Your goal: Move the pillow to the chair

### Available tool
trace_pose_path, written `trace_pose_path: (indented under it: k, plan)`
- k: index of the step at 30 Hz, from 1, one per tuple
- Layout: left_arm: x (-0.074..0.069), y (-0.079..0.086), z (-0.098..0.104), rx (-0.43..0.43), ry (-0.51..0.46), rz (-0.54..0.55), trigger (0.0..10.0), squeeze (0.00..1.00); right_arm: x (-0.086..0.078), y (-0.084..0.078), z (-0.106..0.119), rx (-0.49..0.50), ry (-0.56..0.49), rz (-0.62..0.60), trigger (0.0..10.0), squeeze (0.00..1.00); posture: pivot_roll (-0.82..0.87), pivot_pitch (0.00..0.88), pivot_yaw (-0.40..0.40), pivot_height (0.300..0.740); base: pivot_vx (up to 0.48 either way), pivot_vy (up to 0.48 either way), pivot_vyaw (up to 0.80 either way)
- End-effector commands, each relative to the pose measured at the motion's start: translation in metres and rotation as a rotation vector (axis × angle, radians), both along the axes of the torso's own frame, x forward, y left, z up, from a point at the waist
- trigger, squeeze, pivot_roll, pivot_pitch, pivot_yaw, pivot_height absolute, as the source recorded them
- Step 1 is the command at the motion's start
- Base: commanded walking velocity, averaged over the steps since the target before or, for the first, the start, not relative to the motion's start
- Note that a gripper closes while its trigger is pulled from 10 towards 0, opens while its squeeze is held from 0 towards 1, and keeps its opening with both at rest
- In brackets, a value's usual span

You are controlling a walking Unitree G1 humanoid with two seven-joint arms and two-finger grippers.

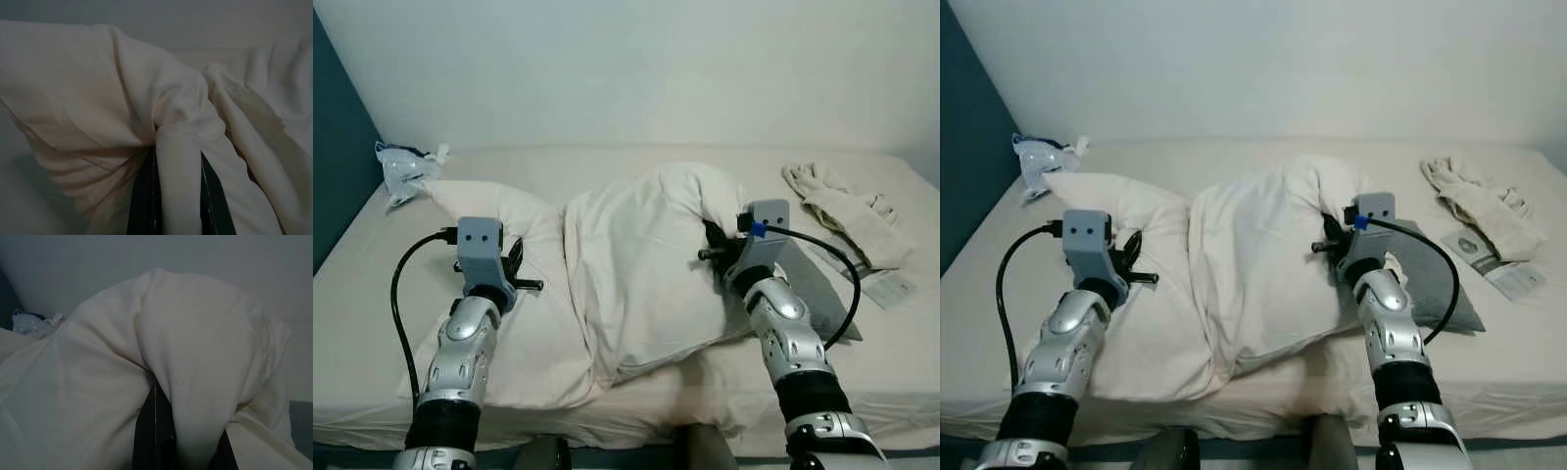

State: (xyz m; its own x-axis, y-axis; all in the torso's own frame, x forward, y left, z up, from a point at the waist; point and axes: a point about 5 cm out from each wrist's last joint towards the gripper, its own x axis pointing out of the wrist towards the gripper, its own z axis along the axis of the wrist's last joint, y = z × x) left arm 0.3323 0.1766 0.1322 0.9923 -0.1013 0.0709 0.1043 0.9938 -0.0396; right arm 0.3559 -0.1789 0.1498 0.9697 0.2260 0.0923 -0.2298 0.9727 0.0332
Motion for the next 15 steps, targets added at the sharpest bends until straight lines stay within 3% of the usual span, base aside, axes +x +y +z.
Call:
trace_pose_path:
  k: [1, 9, 15]
  plan:
    - [0.001, -0.0042, 0.0097, 0.007, -0.059, -0.012, 10.0, 0.0, 0.001, 0.0072, 0.0085, -0.01, -0.062, 0.022, 10.0, 0.0, 0.0, 0.04, -0.03, 0.679, 0.0, 0.0, 0.0]
    - [-0.0014, -0.0063, 0.0056, 0.009, -0.06, -0.008, 10.0, 0.0, 0.0006, 0.014, -0.0004, -0.019, -0.004, 0.051, 10.0, 0.0, 0.0, 0.037, -0.037, 0.683, 0.0, 0.0, 0.0]
    - [-0.003, -0.0049, 0.001, 0.007, -0.051, 0.003, 10.0, 0.0, 0.0014, 0.012, 0.002, -0.02, -0.018, 0.049, 10.0, 0.0, 0.0, 0.036, -0.043, 0.683, 0.0, 0.0, 0.0]
